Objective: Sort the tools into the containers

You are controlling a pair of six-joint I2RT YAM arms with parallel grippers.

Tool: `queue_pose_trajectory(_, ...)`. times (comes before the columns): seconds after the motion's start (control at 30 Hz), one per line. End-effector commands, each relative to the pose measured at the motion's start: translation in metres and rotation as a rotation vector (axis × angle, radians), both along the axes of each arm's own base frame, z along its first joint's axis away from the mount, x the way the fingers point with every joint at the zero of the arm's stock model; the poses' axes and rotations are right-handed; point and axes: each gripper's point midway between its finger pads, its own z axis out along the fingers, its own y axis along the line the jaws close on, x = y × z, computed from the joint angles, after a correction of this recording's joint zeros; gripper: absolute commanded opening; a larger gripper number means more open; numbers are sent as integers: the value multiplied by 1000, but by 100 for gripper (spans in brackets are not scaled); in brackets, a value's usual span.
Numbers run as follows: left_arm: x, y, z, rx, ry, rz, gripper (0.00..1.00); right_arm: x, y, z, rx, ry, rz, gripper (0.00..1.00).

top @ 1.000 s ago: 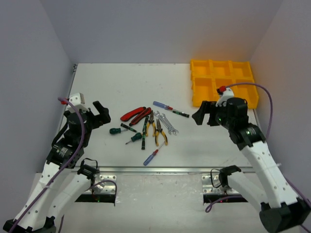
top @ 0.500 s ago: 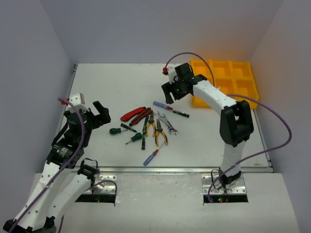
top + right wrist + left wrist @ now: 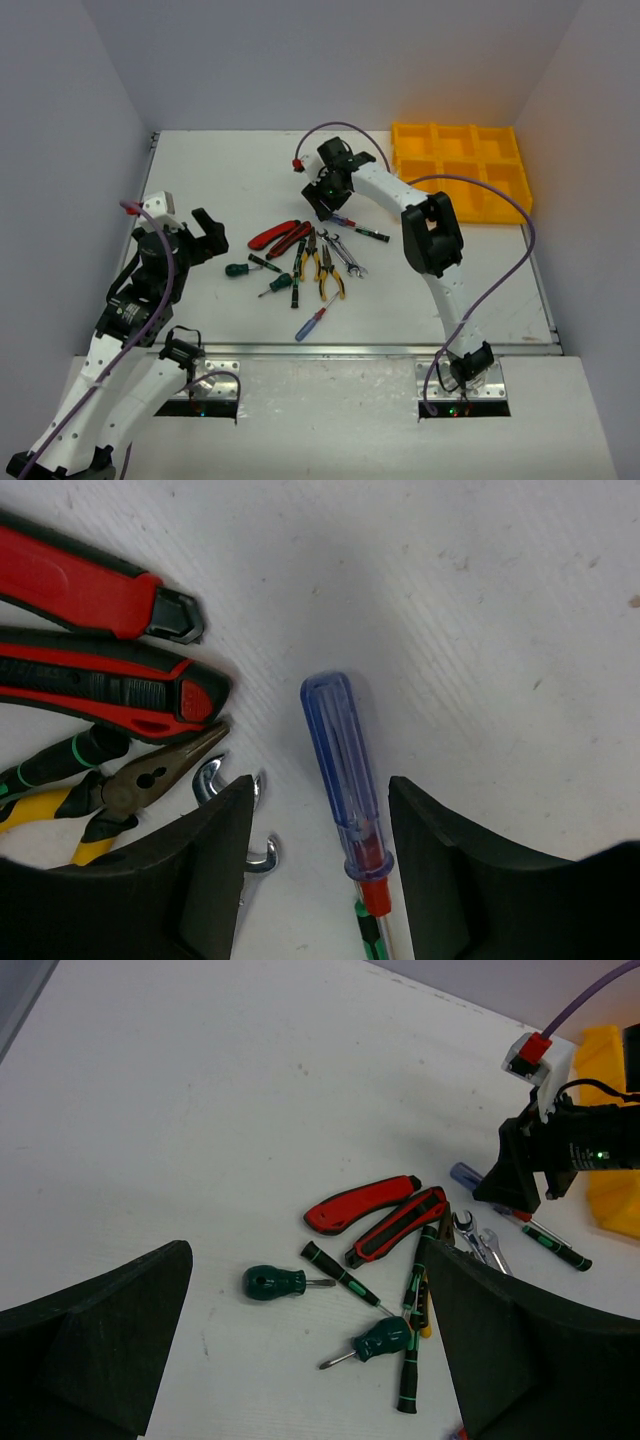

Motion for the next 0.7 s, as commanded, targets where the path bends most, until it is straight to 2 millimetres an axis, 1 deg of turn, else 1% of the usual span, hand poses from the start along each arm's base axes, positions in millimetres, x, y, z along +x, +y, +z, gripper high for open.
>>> queue_pose_trajectory(0.0,3,-5,11,-22,-48,-19,100,3,3,-5,5,-15,47,53)
queue_pose_trajectory(0.03,3,-6,11,-22,-48,-22,100,3,2,-10,-6,-12,45,52)
queue_pose_trajectory(0.07,3,-6,13,-26,-54,-25,100,4,-1,-16,-19,-9,44,47)
queue_pose_trajectory(0.1,3,-6,13,-26,-55,-26,100,7,0,-16,-20,-24,46,45)
queue_pose_trajectory(0.13,3,-7,13,-27,-55,-27,100,8,-1,-20,-27,-31,42,42)
queue_pose_trajectory(0.2,3,-7,13,-26,-54,-30,100,11,-3,-22,-34,-55,38,33)
queue_pose_trajectory(0.33,2,-7,13,-26,-56,-30,100,20,-4,-16,-32,-112,35,30)
queue_pose_trajectory(0.4,2,-7,13,-27,-57,-30,100,20,-2,-15,-31,-112,48,30)
queue_pose_trajectory(0.47,2,-7,14,-27,-59,-30,100,18,-2,-18,-47,-103,67,32)
queue_pose_trajectory(0.5,2,-7,14,-27,-59,-30,100,17,-2,-20,-57,-104,70,29)
queue_pose_trajectory(0.57,2,-7,14,-28,-60,-30,100,18,-3,-21,-71,-109,72,22)
queue_pose_trajectory(0.67,2,-7,14,-27,-60,-31,100,25,-4,-9,-68,-152,45,5)
